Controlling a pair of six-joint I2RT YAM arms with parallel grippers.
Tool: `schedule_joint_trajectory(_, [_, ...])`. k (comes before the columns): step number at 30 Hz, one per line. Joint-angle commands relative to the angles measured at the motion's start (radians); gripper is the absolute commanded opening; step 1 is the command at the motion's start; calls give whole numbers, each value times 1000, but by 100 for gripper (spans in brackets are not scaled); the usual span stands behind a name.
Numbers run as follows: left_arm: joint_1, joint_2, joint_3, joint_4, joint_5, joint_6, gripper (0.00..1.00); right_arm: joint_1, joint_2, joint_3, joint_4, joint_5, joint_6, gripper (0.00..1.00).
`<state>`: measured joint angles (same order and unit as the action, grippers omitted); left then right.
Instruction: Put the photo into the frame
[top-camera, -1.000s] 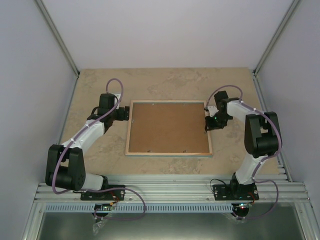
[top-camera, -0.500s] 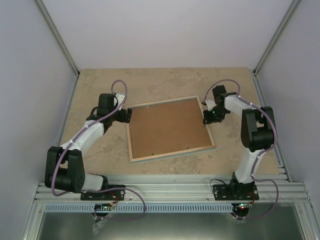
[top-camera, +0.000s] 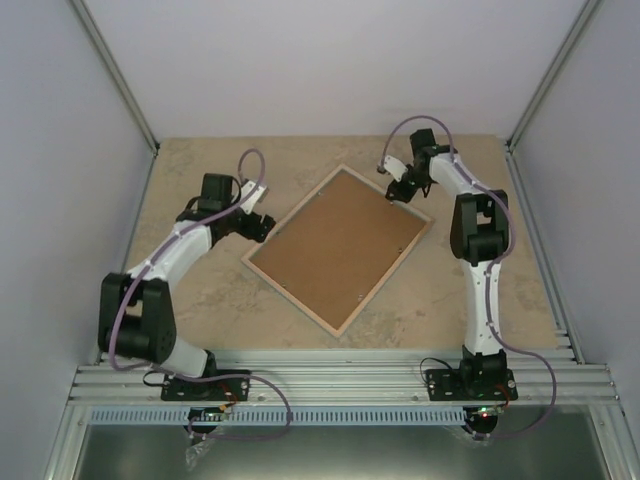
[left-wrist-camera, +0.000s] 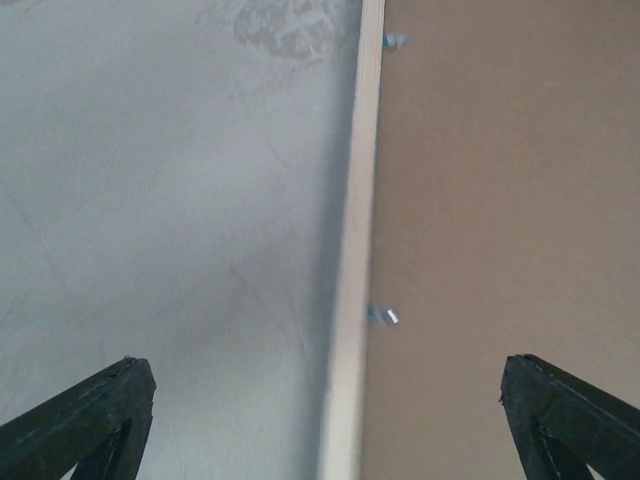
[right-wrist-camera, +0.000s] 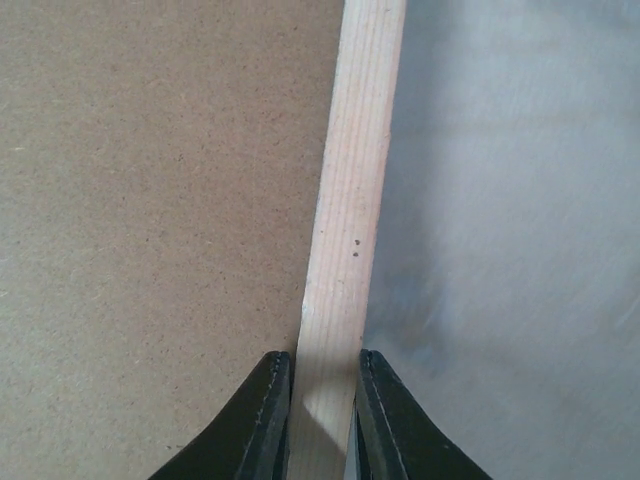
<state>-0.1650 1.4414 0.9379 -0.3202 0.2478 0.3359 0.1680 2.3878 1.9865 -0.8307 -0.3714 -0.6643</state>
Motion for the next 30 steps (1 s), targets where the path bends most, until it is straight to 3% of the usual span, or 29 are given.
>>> schedule_joint_trajectory(1, [27,136,120,-55,107,-92,96,31,84,185,-93,-50,-291,0])
schedule_joint_trajectory(4, [48,199,141,-24,128,-173,94,70,68,199,-14,12,-257,3])
schedule_joint_trajectory(7, [48,235,133,2,138,-195,91,78,24,218,21,30,-172,27])
schedule_joint_trajectory(15, [47,277,48,59,121,-205,87,57,-75,130,29,104,110,64])
schedule_joint_trajectory(19, [47,282,20,84,121,-238,87,73,-41,124,-28,91,222,64])
schedule_joint_trajectory(30, [46,286,-3,99,100,-250,86,100,57,97,-22,177,216,61])
